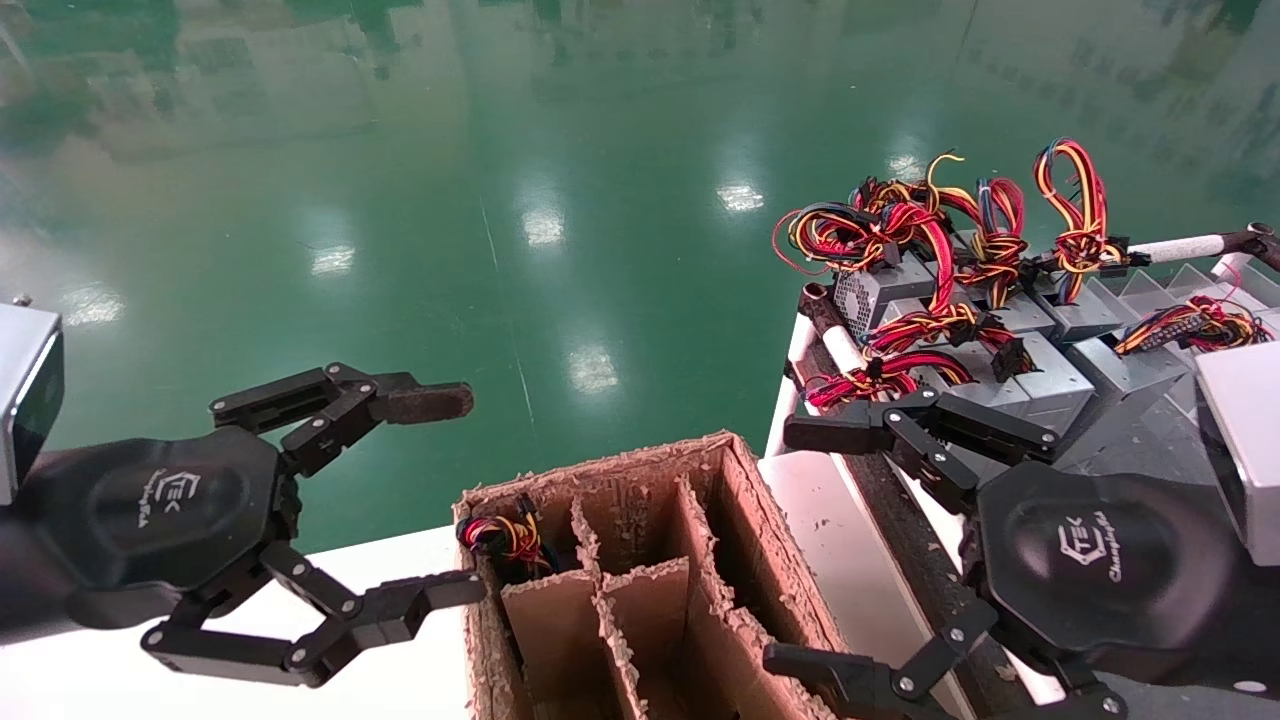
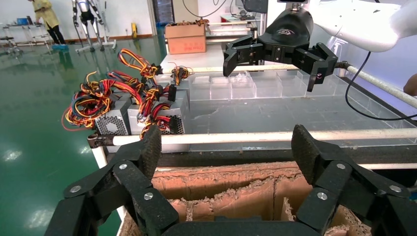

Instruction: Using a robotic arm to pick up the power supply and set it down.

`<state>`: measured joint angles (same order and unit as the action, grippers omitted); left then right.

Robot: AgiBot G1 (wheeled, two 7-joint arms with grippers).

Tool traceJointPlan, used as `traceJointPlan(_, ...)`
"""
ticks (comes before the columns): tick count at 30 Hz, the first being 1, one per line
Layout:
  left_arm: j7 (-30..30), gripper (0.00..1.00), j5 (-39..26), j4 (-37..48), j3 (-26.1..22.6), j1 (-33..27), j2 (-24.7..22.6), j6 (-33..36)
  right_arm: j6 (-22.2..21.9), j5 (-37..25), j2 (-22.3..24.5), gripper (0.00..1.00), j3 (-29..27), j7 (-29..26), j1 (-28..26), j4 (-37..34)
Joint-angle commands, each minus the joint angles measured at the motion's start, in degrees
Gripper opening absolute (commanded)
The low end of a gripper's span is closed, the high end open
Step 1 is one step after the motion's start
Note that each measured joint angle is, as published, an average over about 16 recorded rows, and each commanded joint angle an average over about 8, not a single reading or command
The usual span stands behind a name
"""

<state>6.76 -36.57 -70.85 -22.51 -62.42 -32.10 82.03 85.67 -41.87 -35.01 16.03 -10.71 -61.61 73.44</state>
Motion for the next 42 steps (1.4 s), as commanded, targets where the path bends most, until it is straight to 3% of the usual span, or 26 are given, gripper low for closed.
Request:
traceJointPlan(1,0.0,0.0,0.0,0.0,0.0,0.0,0.0,0.0,0.0,0.0,0.0,1.0,0.0,0.0,0.0,0.0)
traceJointPlan(20,0.0,0.0,0.0,0.0,0.0,0.0,0.0,0.0,-0.1,-0.09,-0.03,1.0,0.04,-0.03,0.03,-0.07)
traceJointPlan(29,0.0,0.0,0.0,0.0,0.0,0.0,0.0,0.0,-3.78,-3.46,-1.49,1.0,1.51,-1.29,-0.28,-2.55)
traceJointPlan(35,0.0,0.0,0.0,0.0,0.0,0.0,0.0,0.0,-6.55,-7.49,-3.99,1.0,3.63,-2.16,-1.78,-5.02)
traceJointPlan(42,0.0,0.0,0.0,0.0,0.0,0.0,0.0,0.0,-8.7,-12.2,-10.05,1.0,7.15,-2.53,-4.61,-10.39)
